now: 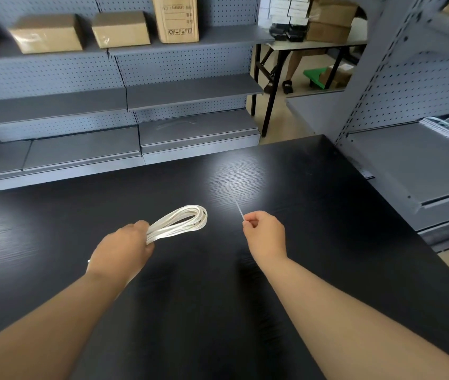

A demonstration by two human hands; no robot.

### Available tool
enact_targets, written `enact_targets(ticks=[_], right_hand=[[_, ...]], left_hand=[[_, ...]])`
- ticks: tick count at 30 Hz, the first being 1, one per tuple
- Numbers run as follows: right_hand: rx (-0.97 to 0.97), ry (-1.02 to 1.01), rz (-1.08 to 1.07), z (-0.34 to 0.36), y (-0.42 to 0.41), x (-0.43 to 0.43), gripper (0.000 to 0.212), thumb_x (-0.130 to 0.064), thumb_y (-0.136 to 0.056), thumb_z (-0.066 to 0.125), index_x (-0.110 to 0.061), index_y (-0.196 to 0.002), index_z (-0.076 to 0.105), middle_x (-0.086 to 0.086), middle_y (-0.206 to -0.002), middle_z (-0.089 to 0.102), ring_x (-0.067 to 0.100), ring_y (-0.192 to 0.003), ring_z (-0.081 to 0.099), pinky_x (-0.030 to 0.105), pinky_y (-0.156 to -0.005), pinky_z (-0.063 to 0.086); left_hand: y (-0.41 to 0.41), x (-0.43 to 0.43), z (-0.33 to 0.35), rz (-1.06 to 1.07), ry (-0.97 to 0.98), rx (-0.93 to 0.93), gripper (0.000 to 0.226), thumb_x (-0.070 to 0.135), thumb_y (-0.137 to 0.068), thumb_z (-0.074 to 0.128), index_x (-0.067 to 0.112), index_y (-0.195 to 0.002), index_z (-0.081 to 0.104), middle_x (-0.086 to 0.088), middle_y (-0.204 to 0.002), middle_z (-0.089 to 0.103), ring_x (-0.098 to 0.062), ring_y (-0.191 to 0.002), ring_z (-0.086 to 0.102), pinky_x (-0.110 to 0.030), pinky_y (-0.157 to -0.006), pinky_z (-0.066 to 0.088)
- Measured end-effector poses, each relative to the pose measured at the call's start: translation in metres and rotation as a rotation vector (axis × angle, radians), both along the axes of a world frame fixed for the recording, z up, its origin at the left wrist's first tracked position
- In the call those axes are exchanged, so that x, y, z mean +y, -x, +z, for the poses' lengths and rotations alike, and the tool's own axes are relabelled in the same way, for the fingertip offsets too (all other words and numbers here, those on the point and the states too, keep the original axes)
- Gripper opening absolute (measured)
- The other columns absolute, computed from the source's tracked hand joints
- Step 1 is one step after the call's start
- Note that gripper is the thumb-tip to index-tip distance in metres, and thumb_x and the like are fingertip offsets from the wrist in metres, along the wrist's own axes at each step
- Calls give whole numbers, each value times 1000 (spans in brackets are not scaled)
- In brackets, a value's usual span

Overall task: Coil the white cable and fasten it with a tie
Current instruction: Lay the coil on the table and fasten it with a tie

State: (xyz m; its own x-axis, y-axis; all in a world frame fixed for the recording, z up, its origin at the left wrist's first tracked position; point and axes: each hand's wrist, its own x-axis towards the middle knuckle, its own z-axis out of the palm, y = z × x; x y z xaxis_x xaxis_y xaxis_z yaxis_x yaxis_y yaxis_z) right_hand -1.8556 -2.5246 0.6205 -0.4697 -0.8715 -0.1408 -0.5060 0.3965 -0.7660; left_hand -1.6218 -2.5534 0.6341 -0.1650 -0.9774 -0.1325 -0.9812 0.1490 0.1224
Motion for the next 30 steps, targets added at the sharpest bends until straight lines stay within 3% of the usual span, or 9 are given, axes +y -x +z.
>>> enact_targets(ticks=[8, 15, 22, 30], right_hand=[[12, 0, -98, 3, -16, 2, 13, -11, -90, 49, -9, -93, 61, 6, -94, 66, 22, -90, 61, 33, -78, 51], [-32, 50, -105, 8, -21, 7, 13, -9, -90, 52, -10, -87, 64, 2, -88, 64, 16, -81, 57, 26, -71, 46], [-47, 121, -88, 11, -21, 16, 10, -14, -89, 59, -10, -91, 68, -2, -85, 65, 13, -83, 59, 25, -78, 50], [91, 203, -22, 8, -14, 22, 10, -11, -88, 60, -10, -85, 69, 1, -84, 68, 16, -79, 59, 18, -68, 41]], left_hand=[[-8, -1, 1, -27, 1, 2, 13, 25, -92, 43, 14, -87, 46, -2, -77, 51, -29, -69, 52, -33, -60, 40], [-11, 2, 3, -61, 14, -12, 12, 27, -92, 45, 16, -88, 45, 0, -77, 50, -25, -67, 52, -32, -59, 39], [-11, 7, 3, -49, 21, -9, 12, 26, -91, 45, 14, -90, 47, -1, -79, 51, -27, -68, 52, -32, -60, 40], [-9, 17, 4, -43, 18, -28, 12, 25, -91, 45, 14, -94, 49, -2, -82, 53, -27, -68, 52, -31, -60, 38]])
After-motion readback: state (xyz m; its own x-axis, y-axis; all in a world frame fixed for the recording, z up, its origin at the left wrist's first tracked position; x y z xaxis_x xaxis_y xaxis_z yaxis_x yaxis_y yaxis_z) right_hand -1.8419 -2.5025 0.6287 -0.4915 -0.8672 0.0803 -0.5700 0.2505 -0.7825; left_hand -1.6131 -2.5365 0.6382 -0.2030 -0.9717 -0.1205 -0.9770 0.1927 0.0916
